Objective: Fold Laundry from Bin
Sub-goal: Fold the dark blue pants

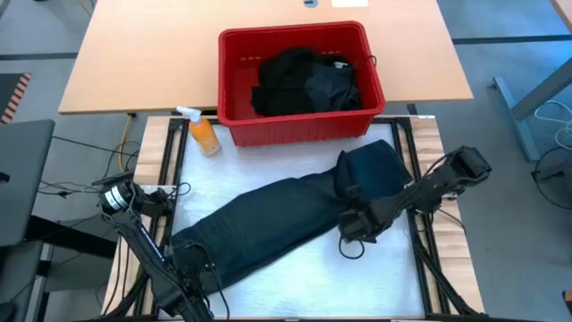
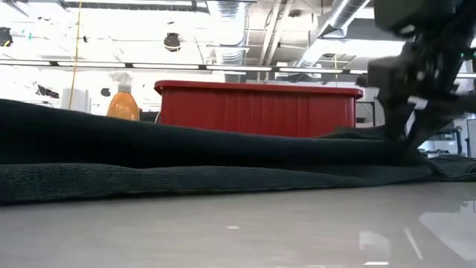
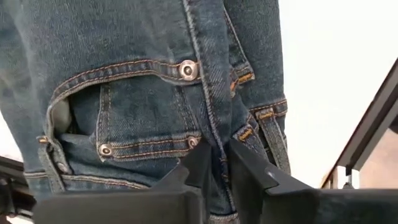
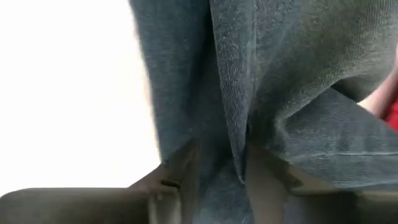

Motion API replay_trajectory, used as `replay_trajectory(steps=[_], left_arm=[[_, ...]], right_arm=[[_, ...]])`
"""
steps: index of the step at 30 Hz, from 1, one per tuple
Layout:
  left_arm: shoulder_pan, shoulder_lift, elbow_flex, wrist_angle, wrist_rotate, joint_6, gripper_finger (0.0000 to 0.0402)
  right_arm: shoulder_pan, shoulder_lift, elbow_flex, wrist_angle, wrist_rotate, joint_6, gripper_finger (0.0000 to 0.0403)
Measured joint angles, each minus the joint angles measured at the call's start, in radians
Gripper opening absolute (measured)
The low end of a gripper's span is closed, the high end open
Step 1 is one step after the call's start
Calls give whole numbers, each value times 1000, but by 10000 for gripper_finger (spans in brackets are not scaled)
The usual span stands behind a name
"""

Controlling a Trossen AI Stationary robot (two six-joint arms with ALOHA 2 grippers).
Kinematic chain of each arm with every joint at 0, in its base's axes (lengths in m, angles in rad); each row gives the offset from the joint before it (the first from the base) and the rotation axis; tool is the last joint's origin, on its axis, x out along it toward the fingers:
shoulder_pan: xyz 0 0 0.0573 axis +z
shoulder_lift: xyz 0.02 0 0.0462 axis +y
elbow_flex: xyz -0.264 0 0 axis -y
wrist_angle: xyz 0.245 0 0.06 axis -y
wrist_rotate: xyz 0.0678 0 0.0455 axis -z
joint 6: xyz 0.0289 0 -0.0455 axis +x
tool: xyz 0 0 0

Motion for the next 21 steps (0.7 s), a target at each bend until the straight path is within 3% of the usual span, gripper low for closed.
replay_trajectory(steps=[6, 12, 17, 21], left_arm=[[3, 0, 0, 47, -6, 2, 89], [35, 0, 0, 116, 4, 76, 103], [67, 0, 0, 255, -16, 177, 89], [84, -2, -21, 298, -31, 175, 69]], right_arm=[[0, -145, 1, -28, -157, 103, 197], [0, -277, 0, 6, -263, 198, 209], [3, -341, -50, 386, -307, 139, 203], [3, -294, -110, 780, -295, 5, 196]])
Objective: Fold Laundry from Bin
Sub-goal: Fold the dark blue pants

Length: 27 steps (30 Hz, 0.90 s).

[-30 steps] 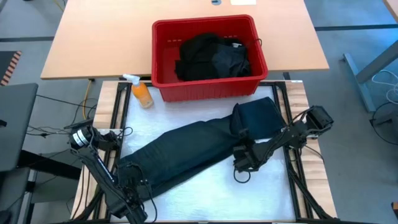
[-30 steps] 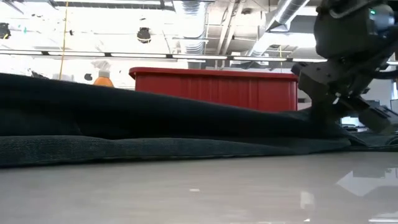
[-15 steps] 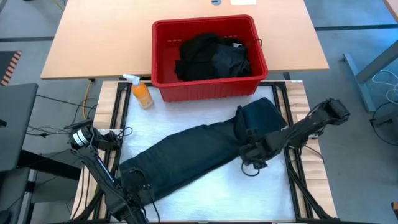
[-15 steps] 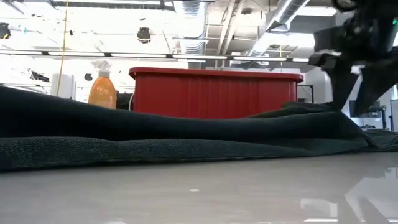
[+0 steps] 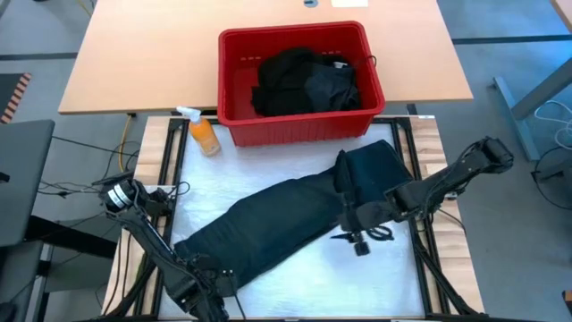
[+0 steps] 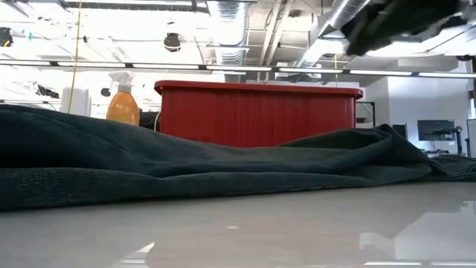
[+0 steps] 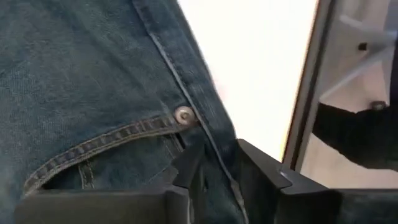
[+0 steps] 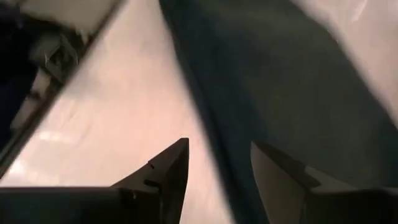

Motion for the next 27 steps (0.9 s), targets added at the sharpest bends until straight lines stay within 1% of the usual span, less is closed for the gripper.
replay_trajectory(steps=[2, 6, 10, 14, 17, 19, 21, 24, 25, 27], left_arm=[[1, 0, -21, 8, 17, -39, 59], [-6, 0, -84, 90, 84, -115, 45], [-23, 0, -131, 170, 115, -158, 35], [-36, 0, -143, 173, 120, -165, 28], [-39, 0, -144, 157, 128, -159, 25], [-39, 0, -143, 144, 132, -154, 23], [-39, 0, -143, 137, 134, -143, 21], [-36, 0, -143, 127, 138, -127, 18], [-35, 0, -143, 126, 142, -119, 17], [-32, 0, -143, 120, 145, -106, 14]], right_arm=[[-5, 56, -19, 104, 37, -46, 192], [-34, 197, -28, 166, 75, -79, 179], [-67, 339, -34, 187, 64, -68, 162], [-68, 424, -34, 196, 41, -74, 147], [-60, 452, -33, 193, 42, -75, 136], [-55, 454, -32, 182, 47, -80, 121], [-48, 454, -32, 173, 54, -83, 91], [-50, 430, -32, 158, 54, -87, 28], [-50, 416, -32, 152, 54, -94, 18], [-50, 380, -32, 135, 63, -100, 17]])
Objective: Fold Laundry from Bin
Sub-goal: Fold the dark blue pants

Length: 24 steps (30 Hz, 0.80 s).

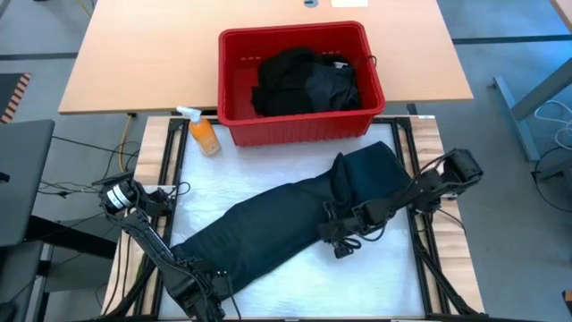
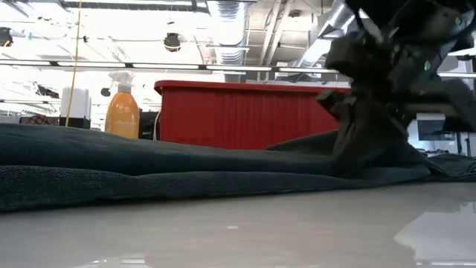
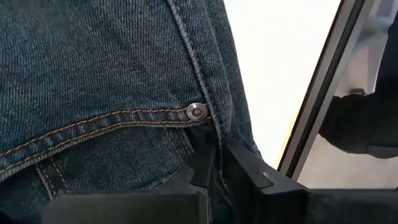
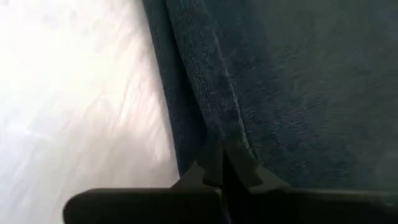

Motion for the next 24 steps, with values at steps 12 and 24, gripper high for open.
replay_trajectory(steps=[12, 24], left_arm=[[6, 0, 0, 18, -47, 35, 2], [19, 1, 60, -34, 21, 20, 76]], right_arm=[[94, -114, 2, -292, -21, 130, 13], [78, 100, 5, -181, -2, 150, 14]])
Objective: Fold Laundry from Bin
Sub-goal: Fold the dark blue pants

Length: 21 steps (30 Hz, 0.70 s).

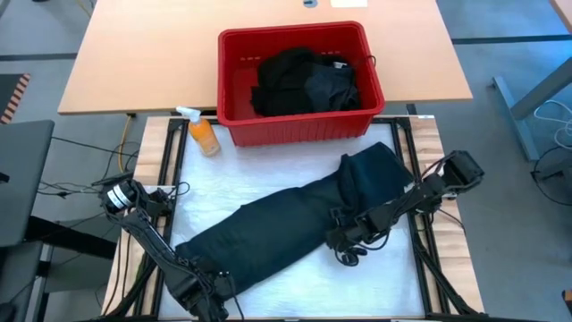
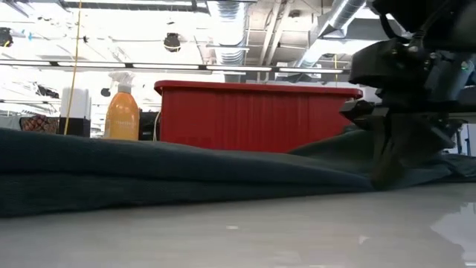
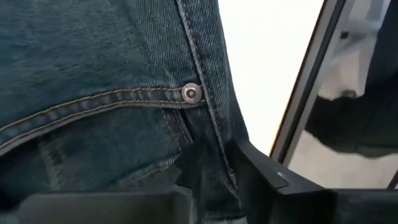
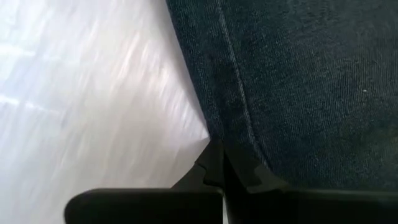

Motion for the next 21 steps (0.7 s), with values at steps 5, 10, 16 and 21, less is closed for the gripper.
replay_trajectory(steps=[5, 10, 16, 21], left_arm=[[-1, -18, 102, -121, -3, 53, 104], [-45, -44, 119, -164, -132, 35, 106], [-62, -40, -6, -76, -379, -55, 96], [-17, -39, -161, 72, -186, -113, 86]], right_arm=[[-1, -38, -4, 3, -5, 0, 14], [-1, -88, -9, -11, -15, 1, 14], [-1, -119, -9, -11, -33, 0, 24], [-1, -211, -10, -29, -78, 1, 55]])
